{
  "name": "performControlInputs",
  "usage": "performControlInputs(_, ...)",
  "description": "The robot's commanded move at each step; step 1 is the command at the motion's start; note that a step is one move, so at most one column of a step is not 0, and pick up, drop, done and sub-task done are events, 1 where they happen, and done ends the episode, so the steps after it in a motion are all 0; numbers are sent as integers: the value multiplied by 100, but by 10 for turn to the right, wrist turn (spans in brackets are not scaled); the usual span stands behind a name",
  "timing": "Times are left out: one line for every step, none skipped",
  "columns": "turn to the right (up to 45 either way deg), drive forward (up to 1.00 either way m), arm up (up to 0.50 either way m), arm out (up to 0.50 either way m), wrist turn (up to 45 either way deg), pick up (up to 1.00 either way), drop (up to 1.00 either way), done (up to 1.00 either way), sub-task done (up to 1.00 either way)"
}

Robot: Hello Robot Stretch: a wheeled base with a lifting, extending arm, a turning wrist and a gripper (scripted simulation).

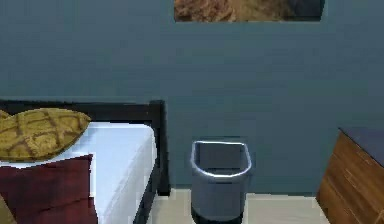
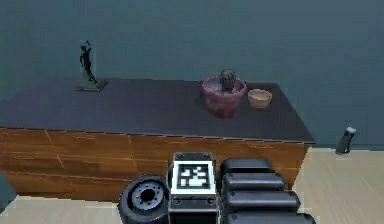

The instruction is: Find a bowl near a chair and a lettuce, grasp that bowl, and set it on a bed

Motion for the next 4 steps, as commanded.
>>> performControlInputs(-450,0,0,0,0,0,0,0,0)
performControlInputs(-450,0,0,0,0,0,0,0,0)
performControlInputs(-450,0,0,0,0,0,0,0,0)
performControlInputs(-120,0,0,0,0,0,0,0,0)
